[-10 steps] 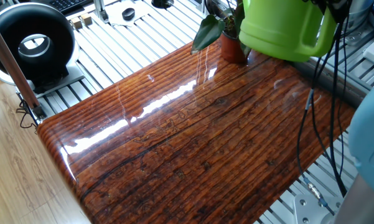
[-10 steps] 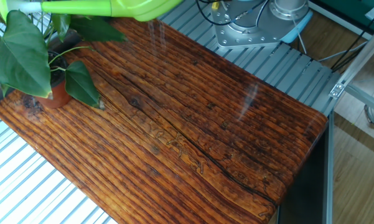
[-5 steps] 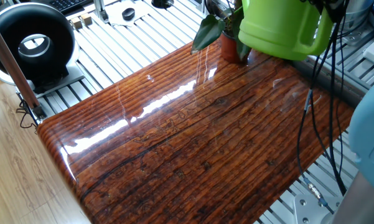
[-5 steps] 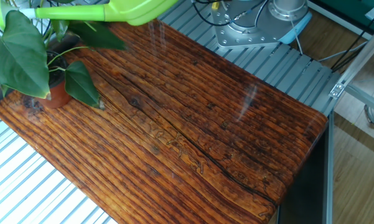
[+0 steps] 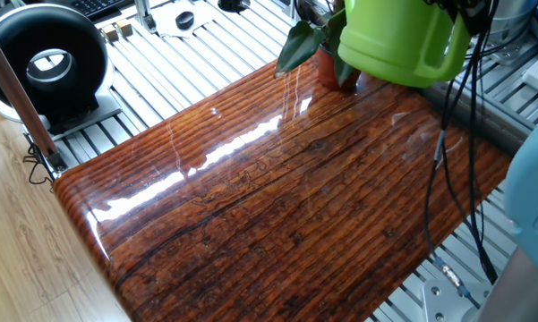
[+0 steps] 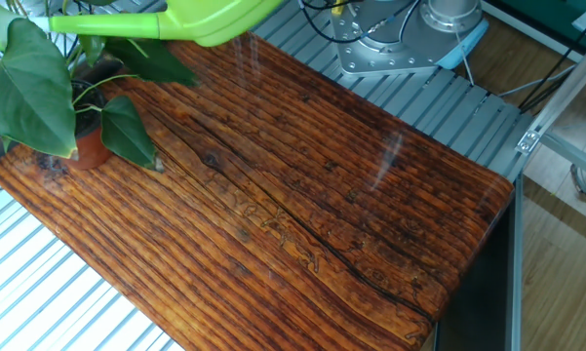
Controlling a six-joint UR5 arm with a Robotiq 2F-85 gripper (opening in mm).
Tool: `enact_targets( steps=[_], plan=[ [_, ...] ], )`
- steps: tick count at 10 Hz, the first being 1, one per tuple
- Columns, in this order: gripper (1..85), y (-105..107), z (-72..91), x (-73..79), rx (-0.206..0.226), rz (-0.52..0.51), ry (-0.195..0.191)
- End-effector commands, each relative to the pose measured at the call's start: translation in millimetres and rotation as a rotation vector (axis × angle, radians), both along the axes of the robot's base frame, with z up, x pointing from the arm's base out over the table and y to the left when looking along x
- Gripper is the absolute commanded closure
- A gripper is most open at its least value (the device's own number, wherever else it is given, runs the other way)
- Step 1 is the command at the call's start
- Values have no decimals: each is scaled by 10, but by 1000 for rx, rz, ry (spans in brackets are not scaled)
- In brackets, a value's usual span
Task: Water the plant
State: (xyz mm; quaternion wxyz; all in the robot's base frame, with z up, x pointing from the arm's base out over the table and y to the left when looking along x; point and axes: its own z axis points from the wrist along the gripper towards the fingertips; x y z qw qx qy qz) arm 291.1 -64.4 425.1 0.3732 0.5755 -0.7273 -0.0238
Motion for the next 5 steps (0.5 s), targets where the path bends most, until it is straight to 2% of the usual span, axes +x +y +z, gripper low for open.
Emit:
enact_targets(
  steps=[1, 3, 5],
  plan=[
    [843, 186, -33, -67, 40, -71, 1],
    [843, 377, -58, -127, 98, -121, 14],
    [843, 373, -82, -96, 101, -115, 0]
  ],
)
